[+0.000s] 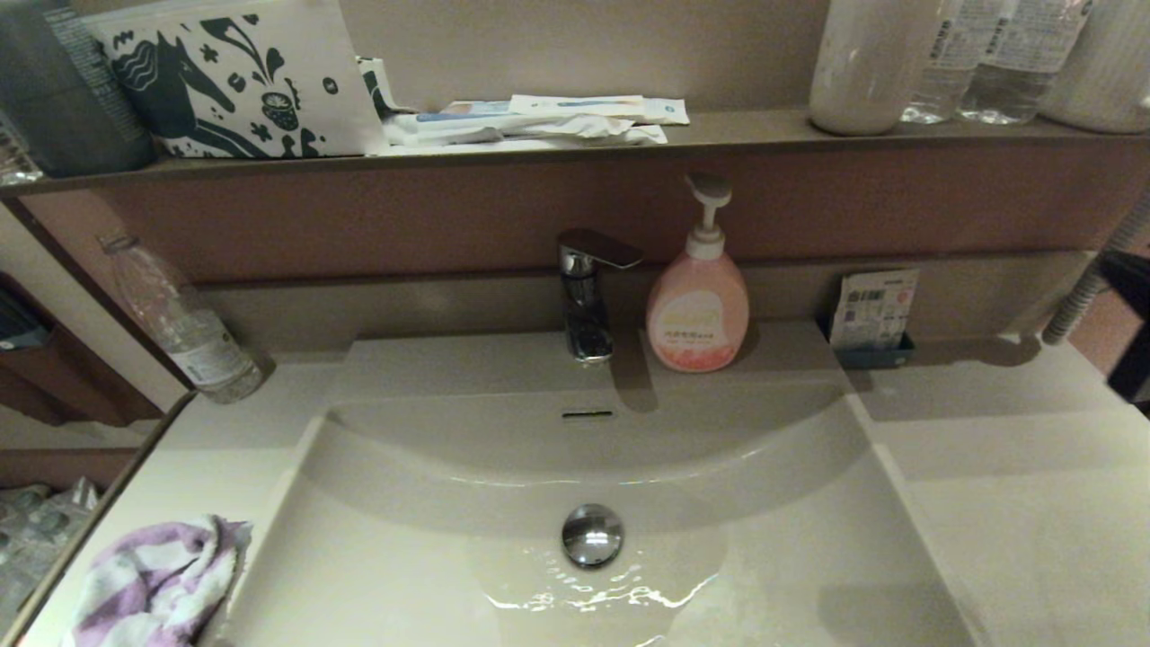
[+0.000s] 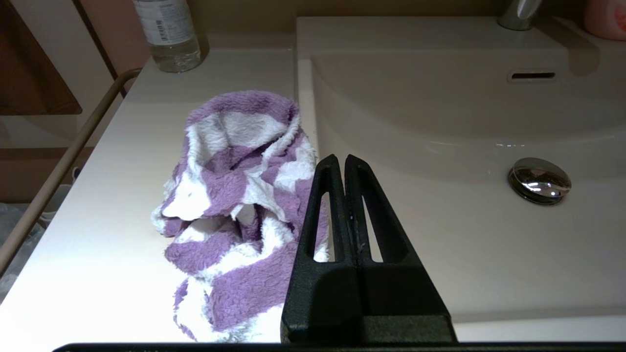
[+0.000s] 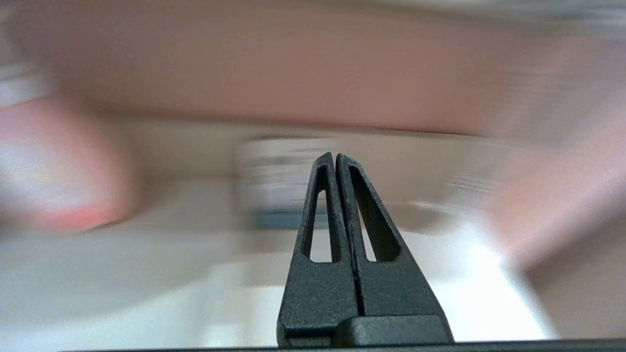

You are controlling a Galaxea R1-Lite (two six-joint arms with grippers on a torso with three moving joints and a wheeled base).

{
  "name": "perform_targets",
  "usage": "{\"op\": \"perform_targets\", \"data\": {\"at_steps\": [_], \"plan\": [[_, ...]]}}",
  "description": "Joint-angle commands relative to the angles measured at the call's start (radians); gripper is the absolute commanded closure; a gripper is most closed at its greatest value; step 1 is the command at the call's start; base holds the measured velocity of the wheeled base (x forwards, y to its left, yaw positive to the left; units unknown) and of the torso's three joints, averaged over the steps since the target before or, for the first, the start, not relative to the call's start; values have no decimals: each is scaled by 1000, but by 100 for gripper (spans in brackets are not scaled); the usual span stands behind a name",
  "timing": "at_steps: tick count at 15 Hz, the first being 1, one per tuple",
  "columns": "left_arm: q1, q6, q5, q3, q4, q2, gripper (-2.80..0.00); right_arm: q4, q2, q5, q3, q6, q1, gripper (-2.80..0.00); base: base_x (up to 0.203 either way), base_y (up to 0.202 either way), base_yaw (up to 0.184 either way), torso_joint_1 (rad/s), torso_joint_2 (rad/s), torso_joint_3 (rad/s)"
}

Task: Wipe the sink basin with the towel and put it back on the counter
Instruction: Pick up the cloth

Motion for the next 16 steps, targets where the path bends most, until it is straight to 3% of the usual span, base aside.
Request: {"op": "perform_targets", "data": {"at_steps": [1,5,7,10,12,16], "plan": [[0,-1,0,0,-1,2,0,7,-189,-13,34,-2,-112,0,0,0,0,0,0,0],[0,-1,0,0,-1,2,0,131,-463,-85,94,-13,-264,0,0,0,0,0,0,0],[0,-1,0,0,-1,2,0,246,-616,-91,108,-15,-341,0,0,0,0,0,0,0],[0,-1,0,0,-1,2,0,446,-806,-75,123,-10,-387,0,0,0,0,0,0,0],[0,-1,0,0,-1,2,0,561,-882,-43,186,41,-413,0,0,0,0,0,0,0],[0,-1,0,0,-1,2,0,597,-992,114,358,176,-434,0,0,0,0,0,0,0]]}}
